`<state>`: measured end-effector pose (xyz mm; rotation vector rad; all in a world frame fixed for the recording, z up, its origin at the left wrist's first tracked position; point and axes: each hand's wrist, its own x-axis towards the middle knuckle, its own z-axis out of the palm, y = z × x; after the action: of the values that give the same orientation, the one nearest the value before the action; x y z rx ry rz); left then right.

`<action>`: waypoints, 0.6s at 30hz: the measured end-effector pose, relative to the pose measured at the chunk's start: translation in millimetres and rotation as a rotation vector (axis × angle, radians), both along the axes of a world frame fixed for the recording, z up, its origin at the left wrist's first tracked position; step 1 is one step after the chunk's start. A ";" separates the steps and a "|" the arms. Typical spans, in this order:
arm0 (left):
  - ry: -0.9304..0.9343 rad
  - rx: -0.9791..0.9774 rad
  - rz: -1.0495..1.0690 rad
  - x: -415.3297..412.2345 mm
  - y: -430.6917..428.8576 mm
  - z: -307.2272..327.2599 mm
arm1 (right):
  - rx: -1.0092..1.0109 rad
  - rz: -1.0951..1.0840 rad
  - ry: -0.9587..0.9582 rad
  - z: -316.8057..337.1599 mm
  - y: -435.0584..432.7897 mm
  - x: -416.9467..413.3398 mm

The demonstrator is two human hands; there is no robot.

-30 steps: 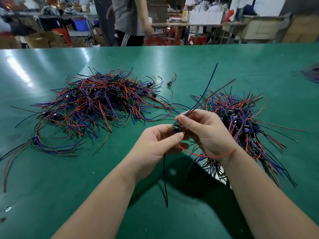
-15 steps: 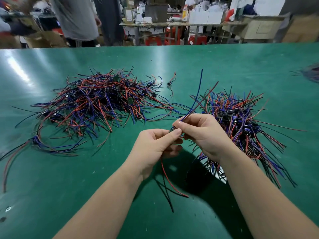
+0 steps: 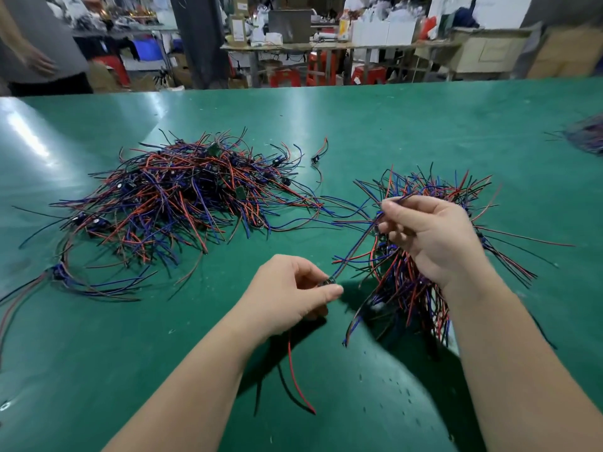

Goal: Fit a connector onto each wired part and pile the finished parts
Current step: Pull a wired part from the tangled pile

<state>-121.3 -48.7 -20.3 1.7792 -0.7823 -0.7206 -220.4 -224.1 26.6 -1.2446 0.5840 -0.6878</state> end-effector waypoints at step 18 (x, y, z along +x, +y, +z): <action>0.655 -0.488 -0.181 3.7 6.4 22.9 | 0.107 0.086 0.058 -4.5 10.0 9.8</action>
<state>-117.7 -42.4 2.6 0.9527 -0.5984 -1.0533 -210.6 -214.1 22.1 -1.1856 0.6039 -0.5435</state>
